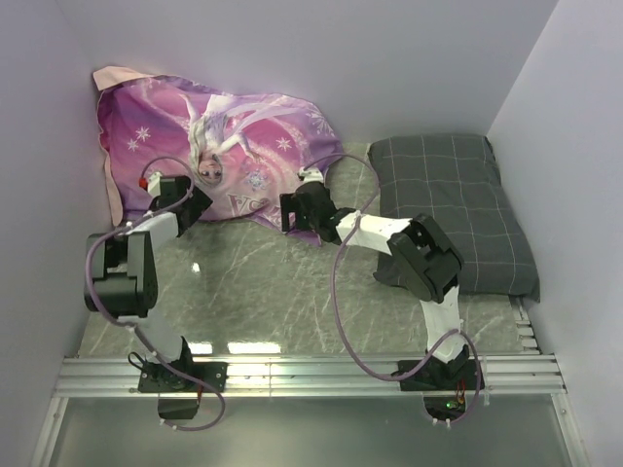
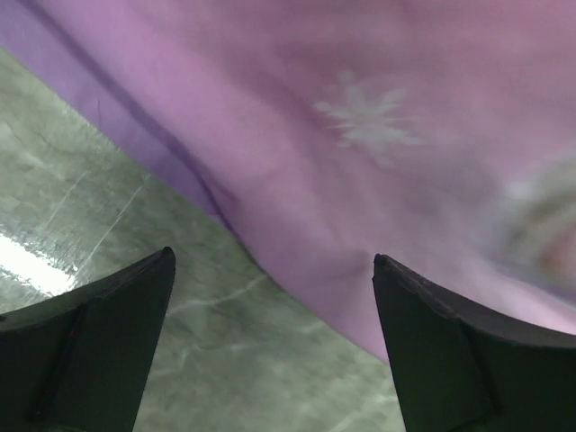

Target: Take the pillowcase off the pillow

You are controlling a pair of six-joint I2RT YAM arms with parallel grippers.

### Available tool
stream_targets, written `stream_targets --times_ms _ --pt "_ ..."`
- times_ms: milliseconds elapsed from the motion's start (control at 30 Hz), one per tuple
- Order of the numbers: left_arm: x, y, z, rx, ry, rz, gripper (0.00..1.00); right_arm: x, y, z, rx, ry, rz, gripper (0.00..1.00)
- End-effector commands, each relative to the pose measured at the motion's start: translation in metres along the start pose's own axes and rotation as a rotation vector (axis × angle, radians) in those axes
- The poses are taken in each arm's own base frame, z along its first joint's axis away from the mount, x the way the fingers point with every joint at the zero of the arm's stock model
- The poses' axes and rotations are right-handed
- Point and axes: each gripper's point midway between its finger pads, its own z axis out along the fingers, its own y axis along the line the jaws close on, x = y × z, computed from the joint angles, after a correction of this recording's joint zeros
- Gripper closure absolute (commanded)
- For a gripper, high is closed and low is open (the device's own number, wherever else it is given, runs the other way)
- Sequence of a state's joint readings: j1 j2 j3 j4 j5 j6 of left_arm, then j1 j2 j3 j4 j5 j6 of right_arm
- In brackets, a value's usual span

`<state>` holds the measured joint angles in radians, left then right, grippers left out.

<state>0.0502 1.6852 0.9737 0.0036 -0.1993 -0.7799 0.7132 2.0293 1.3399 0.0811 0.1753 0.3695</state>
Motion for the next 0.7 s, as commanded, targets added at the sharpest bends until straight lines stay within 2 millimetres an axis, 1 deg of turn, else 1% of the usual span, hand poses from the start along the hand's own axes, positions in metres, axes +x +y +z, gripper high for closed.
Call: stream_targets --times_ms 0,33,67,133,167,200,233,267,300,333,367,400,433,467,500,533,567,600,633,667 --pt "-0.018 -0.018 0.014 0.038 -0.047 -0.009 0.06 -0.037 0.015 0.006 -0.039 -0.076 0.077 0.01" --pt "-0.020 -0.018 0.017 0.026 -0.046 -0.006 0.08 -0.033 0.014 0.011 -0.034 -0.063 0.079 0.02" --pt "-0.015 -0.013 0.024 0.003 -0.037 -0.002 0.08 -0.029 0.015 0.016 -0.031 -0.053 0.083 0.04" --pt "-0.018 -0.013 0.030 -0.013 -0.049 0.007 0.12 -0.030 0.014 0.019 -0.026 -0.069 0.090 0.07" --pt "-0.020 -0.014 0.032 -0.010 -0.054 0.008 0.15 -0.029 0.011 0.020 -0.014 -0.074 0.099 0.10" --pt "-0.018 -0.014 0.036 -0.013 -0.049 0.014 0.25 -0.032 0.009 0.021 -0.007 -0.089 0.107 0.12" --pt "-0.020 -0.017 0.037 -0.007 -0.054 0.010 0.32 -0.032 0.008 0.022 -0.002 -0.090 0.107 0.16" --pt "-0.018 -0.015 0.041 -0.015 -0.047 0.011 0.38 -0.034 0.010 0.023 -0.004 -0.092 0.106 0.25" --pt "-0.020 -0.019 0.043 -0.012 -0.048 0.010 0.59 -0.034 0.010 0.023 -0.003 -0.091 0.100 0.30" --pt "-0.020 -0.018 0.045 -0.019 -0.044 0.009 0.70 -0.036 0.010 0.022 0.001 -0.093 0.101 0.37" --pt "-0.015 -0.016 0.048 -0.032 -0.027 0.016 0.81 -0.037 0.008 0.022 0.005 -0.093 0.103 0.53" --pt "-0.019 -0.020 0.049 -0.028 -0.031 0.015 0.99 -0.042 0.009 0.018 0.004 -0.099 0.102 0.63" --pt "-0.017 -0.016 0.048 -0.044 -0.018 0.016 0.99 -0.045 0.008 0.015 0.006 -0.102 0.099 0.74" --pt "-0.019 -0.020 0.044 -0.033 -0.019 0.014 0.99 -0.043 0.007 0.013 0.009 -0.099 0.092 0.92" --pt "-0.020 -0.021 0.041 -0.031 -0.020 0.020 0.99 -0.054 0.008 0.004 0.004 -0.122 0.095 0.99" --pt "-0.023 -0.023 0.036 -0.030 -0.029 0.020 1.00 -0.055 0.006 0.000 0.009 -0.126 0.089 1.00" --pt "-0.034 -0.029 0.023 -0.013 -0.061 0.014 0.99 -0.056 0.005 -0.005 0.011 -0.129 0.086 1.00" --pt "-0.036 -0.027 0.016 -0.018 -0.068 0.016 0.99 -0.058 0.003 -0.010 0.018 -0.130 0.081 1.00" --pt "-0.040 -0.028 0.009 -0.013 -0.080 0.018 0.99 -0.072 0.004 -0.024 0.014 -0.158 0.081 1.00" --pt "-0.054 -0.037 -0.011 0.016 -0.118 0.014 0.99 -0.074 0.003 -0.031 0.014 -0.162 0.077 1.00"
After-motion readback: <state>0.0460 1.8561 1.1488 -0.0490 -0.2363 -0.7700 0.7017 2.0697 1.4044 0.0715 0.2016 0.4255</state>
